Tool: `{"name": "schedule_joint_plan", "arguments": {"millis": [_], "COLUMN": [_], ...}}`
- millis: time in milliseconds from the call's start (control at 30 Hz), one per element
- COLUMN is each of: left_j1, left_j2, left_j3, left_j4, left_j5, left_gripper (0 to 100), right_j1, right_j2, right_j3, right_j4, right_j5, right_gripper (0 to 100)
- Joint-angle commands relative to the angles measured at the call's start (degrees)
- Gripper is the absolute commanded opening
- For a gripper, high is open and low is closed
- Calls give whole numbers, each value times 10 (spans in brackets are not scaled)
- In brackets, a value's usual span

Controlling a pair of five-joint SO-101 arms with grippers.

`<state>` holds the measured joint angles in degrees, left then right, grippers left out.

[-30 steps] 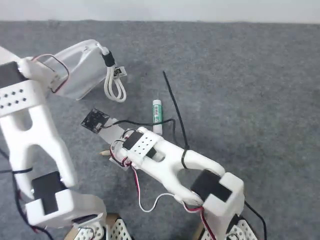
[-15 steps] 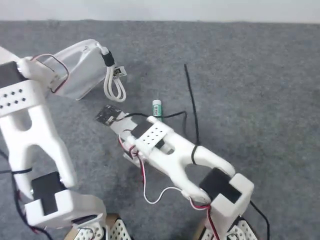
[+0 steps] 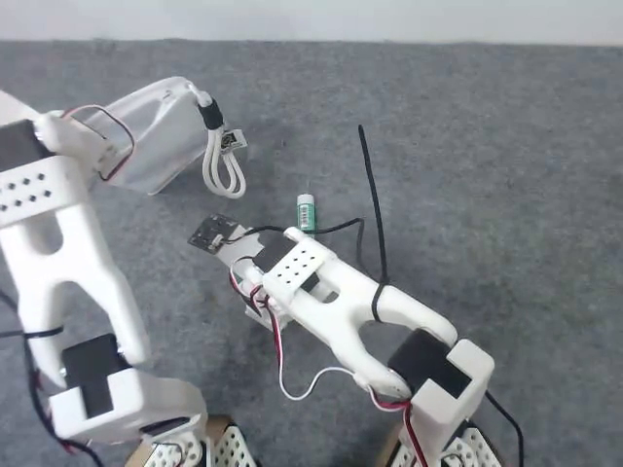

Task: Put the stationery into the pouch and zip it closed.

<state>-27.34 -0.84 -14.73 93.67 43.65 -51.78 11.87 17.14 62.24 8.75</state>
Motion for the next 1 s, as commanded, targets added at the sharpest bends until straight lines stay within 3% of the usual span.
{"name": "schedule_joint_plan", "arguments": {"millis": [0, 333, 533, 767, 967], "left_j1": [-4, -4, -4, -4, -3], "left_j2": [-12, -12, -12, -12, -12], "left_j3": [-11, -11, -11, -10, -9], "left_j4": [-15, -15, -15, -15, -15], "left_j5": [6, 6, 6, 6, 6], "left_gripper": [9, 9, 9, 9, 9], "right_j1": [-4, -4, -4, -4, -4], "right_j2": [-34, 55, 55, 20, -51], "right_j3": [-18, -21, -19, -18, -18], "right_j4": [-45, -119, -116, -63, 1], "right_j5": [2, 3, 4, -3, -55], "right_gripper": [127, 125, 8, 6, 6]}}
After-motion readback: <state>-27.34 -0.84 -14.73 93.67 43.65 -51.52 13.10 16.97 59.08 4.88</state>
